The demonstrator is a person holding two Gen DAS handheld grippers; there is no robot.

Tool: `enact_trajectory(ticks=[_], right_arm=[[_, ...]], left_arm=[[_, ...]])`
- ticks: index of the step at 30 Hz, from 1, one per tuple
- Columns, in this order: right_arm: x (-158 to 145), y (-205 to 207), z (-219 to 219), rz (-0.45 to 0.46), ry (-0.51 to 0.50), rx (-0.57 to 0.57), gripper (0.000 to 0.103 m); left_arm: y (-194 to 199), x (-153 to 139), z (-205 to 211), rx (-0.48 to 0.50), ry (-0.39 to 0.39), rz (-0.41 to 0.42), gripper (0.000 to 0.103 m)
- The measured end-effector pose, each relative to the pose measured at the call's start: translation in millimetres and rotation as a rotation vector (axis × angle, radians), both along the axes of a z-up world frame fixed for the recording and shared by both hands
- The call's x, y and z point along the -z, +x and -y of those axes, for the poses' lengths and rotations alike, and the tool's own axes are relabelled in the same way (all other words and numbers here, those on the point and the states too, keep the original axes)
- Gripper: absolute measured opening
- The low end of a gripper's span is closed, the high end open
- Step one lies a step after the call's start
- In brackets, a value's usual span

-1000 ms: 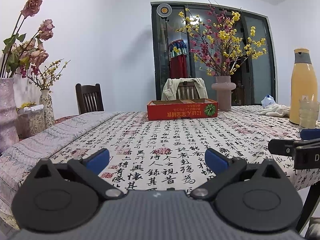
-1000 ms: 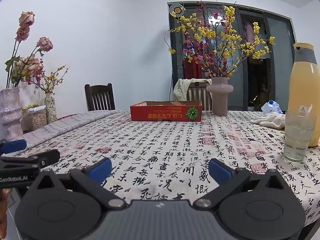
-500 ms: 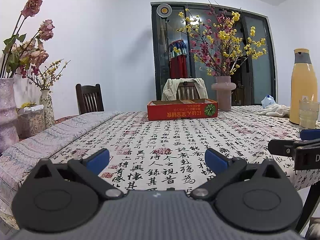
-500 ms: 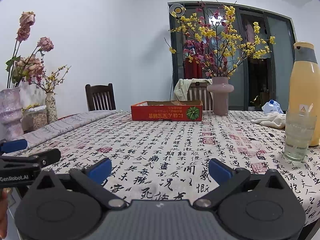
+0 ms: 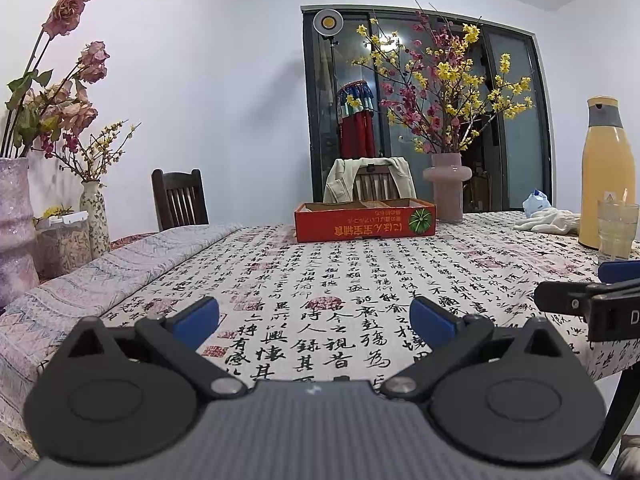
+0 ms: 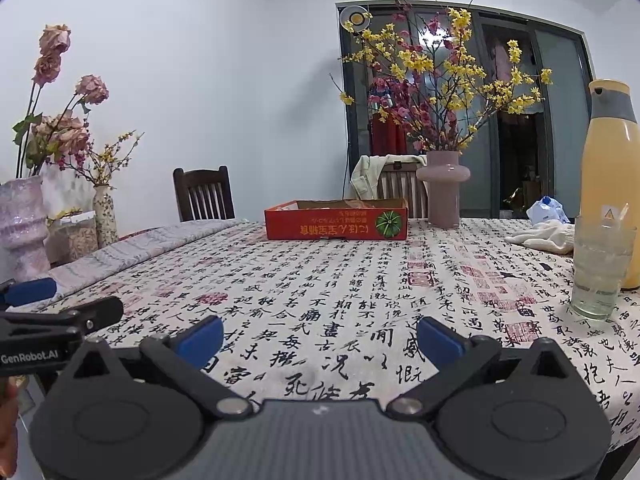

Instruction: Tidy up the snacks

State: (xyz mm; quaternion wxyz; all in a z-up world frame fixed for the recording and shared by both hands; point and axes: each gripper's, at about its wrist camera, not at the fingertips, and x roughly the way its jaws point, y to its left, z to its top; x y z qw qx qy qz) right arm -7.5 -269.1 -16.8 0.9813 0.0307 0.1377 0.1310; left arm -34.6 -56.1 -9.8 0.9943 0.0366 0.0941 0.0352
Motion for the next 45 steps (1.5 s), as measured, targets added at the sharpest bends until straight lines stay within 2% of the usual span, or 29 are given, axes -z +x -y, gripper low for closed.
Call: enact_trajectory(ticks=[32, 45], right_arm=[[1.0, 0.5, 1.6, -0.004, 0.004, -0.005, 0.103], [1.8, 1.3, 2.9, -0.007, 0.01, -0.015, 0.103]], left_arm=[[0.1, -0.3, -2.0, -0.009, -0.006, -0.003, 0.103], [3.9, 0.7, -1.3, 0.003, -0.019, -0.029, 0.103]])
